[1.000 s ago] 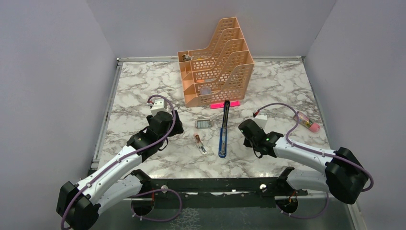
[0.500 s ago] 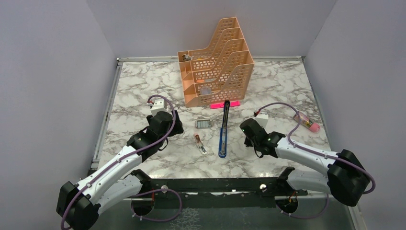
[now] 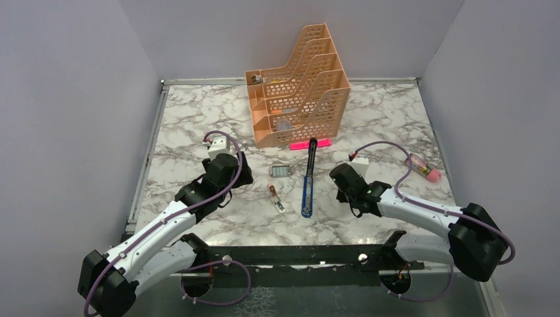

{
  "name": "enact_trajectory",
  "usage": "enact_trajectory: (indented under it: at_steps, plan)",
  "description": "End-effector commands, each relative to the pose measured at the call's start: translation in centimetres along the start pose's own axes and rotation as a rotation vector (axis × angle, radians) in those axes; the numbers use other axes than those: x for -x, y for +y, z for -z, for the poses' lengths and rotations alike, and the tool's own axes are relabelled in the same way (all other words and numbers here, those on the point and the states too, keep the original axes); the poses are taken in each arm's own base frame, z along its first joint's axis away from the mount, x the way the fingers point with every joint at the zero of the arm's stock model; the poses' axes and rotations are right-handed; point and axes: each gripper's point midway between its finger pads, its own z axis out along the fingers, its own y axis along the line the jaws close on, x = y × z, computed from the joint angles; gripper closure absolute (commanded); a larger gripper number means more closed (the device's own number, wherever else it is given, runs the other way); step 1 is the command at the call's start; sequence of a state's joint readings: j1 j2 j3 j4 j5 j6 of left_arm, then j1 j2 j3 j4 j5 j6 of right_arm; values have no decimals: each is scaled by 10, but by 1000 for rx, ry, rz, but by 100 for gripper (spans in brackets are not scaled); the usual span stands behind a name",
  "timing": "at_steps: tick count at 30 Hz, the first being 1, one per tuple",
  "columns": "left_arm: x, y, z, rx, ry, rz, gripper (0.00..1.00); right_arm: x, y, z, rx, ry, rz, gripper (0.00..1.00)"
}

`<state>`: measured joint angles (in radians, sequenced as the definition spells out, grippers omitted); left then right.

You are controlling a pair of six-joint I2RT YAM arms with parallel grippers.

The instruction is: Load the staples into the stapler

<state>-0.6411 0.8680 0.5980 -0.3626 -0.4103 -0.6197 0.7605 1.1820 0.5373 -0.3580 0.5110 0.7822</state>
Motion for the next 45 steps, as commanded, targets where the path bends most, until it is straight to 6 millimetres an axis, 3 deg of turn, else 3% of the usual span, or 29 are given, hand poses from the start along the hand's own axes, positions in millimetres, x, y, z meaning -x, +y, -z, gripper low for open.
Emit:
enact_trajectory:
  at_steps: [1, 20, 30, 38, 41, 45]
  plan:
    - [7, -3, 2, -12, -11, 2, 18, -1, -5, -4, -21, -8, 19, 77]
    - [7, -4, 2, -11, -10, 2, 18, -3, 0, -2, 9, 20, 51, 72]
    - [9, -4, 2, -11, -13, 0, 18, 27, 7, 17, 28, -46, 10, 68]
    - [8, -4, 1, -11, -11, -1, 18, 37, 26, 22, 103, -43, 27, 61]
    - [9, -4, 2, -12, -11, 0, 18, 46, 40, 29, 164, -49, 19, 50]
    - [14, -6, 5, -28, -35, 18, 18, 62, 69, 49, 351, -106, 76, 46]
